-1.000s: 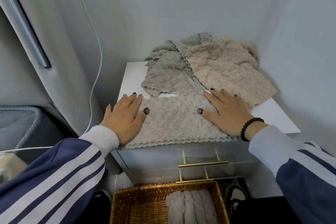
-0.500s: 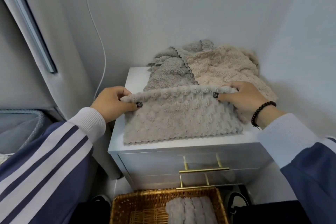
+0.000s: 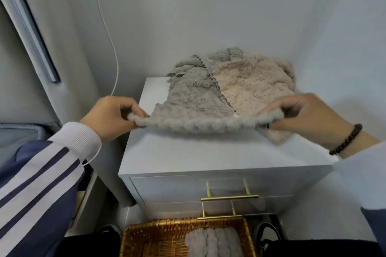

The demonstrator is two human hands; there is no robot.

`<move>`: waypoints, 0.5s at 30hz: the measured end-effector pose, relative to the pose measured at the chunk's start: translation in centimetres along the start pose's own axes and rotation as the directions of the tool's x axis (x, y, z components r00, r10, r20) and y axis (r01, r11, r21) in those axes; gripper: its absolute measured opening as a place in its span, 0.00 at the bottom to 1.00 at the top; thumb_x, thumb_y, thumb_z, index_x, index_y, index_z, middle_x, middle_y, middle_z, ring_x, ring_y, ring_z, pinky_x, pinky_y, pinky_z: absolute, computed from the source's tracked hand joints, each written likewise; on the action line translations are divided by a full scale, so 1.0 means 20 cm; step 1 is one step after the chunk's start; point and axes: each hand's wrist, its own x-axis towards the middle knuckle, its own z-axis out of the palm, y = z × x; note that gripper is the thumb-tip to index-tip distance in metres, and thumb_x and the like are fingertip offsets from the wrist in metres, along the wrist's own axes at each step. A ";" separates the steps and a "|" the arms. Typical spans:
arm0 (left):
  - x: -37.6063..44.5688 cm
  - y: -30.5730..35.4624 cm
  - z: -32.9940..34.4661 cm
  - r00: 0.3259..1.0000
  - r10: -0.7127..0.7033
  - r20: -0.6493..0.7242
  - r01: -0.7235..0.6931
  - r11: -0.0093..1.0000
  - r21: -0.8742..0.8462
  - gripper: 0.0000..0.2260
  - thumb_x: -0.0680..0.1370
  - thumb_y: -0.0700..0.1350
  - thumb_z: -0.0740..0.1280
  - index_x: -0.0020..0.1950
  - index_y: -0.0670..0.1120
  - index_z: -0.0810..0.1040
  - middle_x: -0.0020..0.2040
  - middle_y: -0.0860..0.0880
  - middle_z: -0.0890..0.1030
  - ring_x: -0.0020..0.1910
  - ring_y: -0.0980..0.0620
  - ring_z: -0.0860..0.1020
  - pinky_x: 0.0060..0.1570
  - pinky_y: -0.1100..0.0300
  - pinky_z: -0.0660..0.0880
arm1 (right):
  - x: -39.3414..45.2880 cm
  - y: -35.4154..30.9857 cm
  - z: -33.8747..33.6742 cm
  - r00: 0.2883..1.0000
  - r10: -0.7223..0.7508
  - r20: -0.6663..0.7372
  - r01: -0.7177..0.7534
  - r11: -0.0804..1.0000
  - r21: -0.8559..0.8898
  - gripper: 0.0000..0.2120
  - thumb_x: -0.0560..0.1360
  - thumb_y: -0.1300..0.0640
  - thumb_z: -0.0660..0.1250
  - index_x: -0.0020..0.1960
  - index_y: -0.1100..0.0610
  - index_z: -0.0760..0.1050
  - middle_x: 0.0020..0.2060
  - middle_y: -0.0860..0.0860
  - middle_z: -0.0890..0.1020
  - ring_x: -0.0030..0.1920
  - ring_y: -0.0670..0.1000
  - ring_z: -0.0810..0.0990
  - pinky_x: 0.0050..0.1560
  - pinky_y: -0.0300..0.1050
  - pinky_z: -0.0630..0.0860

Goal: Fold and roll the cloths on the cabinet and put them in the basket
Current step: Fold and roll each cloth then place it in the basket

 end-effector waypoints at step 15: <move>-0.26 0.14 0.11 0.990 0.085 0.111 -0.114 0.953 0.279 0.32 0.69 0.34 0.65 0.70 0.56 0.68 0.72 0.58 0.66 0.72 0.61 0.62 0.75 0.58 0.54 | -0.12 -0.17 0.38 0.922 0.006 0.387 0.095 0.966 -0.242 0.12 0.69 0.63 0.71 0.46 0.46 0.84 0.41 0.38 0.84 0.40 0.41 0.81 0.43 0.37 0.78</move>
